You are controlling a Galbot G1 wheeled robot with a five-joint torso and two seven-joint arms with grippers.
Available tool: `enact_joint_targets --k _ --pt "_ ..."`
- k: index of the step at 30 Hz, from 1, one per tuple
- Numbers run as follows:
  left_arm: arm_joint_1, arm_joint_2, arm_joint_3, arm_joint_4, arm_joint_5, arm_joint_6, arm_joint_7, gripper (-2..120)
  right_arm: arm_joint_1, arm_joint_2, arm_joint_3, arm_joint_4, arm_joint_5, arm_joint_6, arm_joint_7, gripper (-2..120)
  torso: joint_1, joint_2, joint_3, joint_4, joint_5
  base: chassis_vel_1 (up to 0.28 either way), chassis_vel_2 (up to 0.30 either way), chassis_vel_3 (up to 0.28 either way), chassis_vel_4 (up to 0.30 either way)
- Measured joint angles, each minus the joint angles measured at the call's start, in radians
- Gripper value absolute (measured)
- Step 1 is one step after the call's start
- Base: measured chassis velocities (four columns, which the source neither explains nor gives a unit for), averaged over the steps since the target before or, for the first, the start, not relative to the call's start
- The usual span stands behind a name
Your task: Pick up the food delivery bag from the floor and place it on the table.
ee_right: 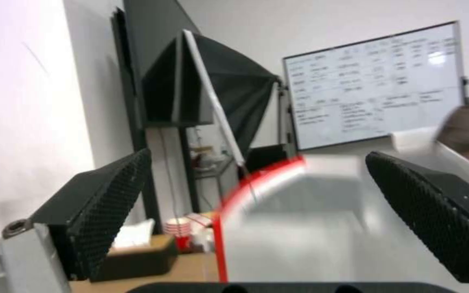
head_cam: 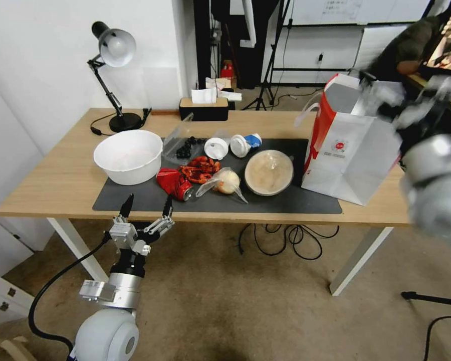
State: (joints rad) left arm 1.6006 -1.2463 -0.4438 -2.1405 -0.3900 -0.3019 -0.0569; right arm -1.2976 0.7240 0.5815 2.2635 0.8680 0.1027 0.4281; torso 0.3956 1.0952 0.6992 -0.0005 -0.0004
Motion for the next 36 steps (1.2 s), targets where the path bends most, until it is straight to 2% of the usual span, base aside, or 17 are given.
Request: enact_joint_targets --k 1,3,4,6,7,8,10,12,14,20,25,31,36 --pt "0.000 0.000 0.000 0.000 0.000 0.000 0.000 100 0.000 0.000 0.000 0.000 0.000 0.000 0.000 100 0.000 0.000 0.000 0.0000 0.0000 0.000 0.000 0.000 0.000" --pt "0.005 0.003 -0.001 0.000 0.002 -0.007 0.012 100 -0.172 0.102 0.021 0.015 -0.164 0.077 -0.032 100 0.000 0.000 0.000 0.0003 0.0000 0.000 0.000 0.000 0.000" --pt "0.005 0.003 -0.001 0.000 0.002 -0.007 0.012 100 -0.172 0.102 0.021 0.015 -0.164 0.077 -0.032 100 0.000 0.000 0.000 0.0003 0.0000 0.000 0.000 0.000 0.000" --pt "0.009 0.002 0.001 0.006 0.009 -0.009 0.013 100 -0.284 0.185 0.019 0.007 -0.268 0.141 -0.060 100 0.000 0.000 0.000 0.0002 0.0000 0.000 0.000 0.000 0.000" --pt "0.009 0.002 0.001 0.006 0.009 -0.009 0.013 100 -0.284 0.185 0.019 0.007 -0.268 0.141 -0.060 100 0.000 0.000 0.000 0.0002 0.0000 0.000 0.000 0.000 0.000" --pt "0.011 0.003 0.002 0.008 0.015 -0.007 0.013 100 -0.335 0.237 0.009 -0.007 -0.316 0.172 -0.076 100 0.000 0.000 0.000 0.0002 -0.0001 0.000 0.000 0.000 0.000" --pt "0.012 0.003 0.002 0.009 0.016 -0.007 0.013 100 -0.352 0.256 0.004 -0.016 -0.330 0.185 -0.084 100 0.000 0.000 0.000 0.0003 0.0000 0.000 0.000 0.000 0.000" --pt "0.015 0.008 0.000 0.022 0.023 -0.004 0.006 100 -0.406 0.326 -0.023 -0.052 -0.374 0.223 -0.110 100 0.000 0.000 0.000 0.0004 0.0003 0.000 0.000 0.000 0.000" --pt "0.019 0.014 -0.007 0.030 0.025 -0.005 -0.004 100 -0.436 0.362 -0.048 -0.069 -0.394 0.229 -0.119 100 0.000 0.000 0.000 0.0005 0.0002 0.000 0.000 0.000 0.000" --pt "0.028 0.022 -0.017 0.033 0.023 -0.009 -0.008 100 -0.463 0.392 -0.087 -0.092 -0.424 0.237 -0.130 100 0.000 0.000 0.000 0.0005 0.0002 0.000 0.000 0.000 0.000" --pt "0.034 0.027 -0.025 0.030 0.023 0.008 -0.043 100 -0.467 0.414 -0.139 -0.122 -0.452 0.238 -0.114 100 0.000 0.000 0.000 0.0005 0.0002 0.000 0.000 0.000 0.000" --pt "0.041 0.033 -0.037 0.031 0.031 0.020 -0.062 100 -0.463 0.408 -0.153 -0.126 -0.454 0.215 -0.092 100 0.000 0.000 0.000 0.0005 0.0002 0.000 0.000 0.000 0.000" --pt "0.053 0.045 -0.059 0.042 0.043 0.041 -0.074 100 -0.459 0.391 -0.180 -0.138 -0.395 0.182 -0.093 100 0.000 0.000 0.000 0.0005 0.0004 0.000 0.000 0.000 0.000"
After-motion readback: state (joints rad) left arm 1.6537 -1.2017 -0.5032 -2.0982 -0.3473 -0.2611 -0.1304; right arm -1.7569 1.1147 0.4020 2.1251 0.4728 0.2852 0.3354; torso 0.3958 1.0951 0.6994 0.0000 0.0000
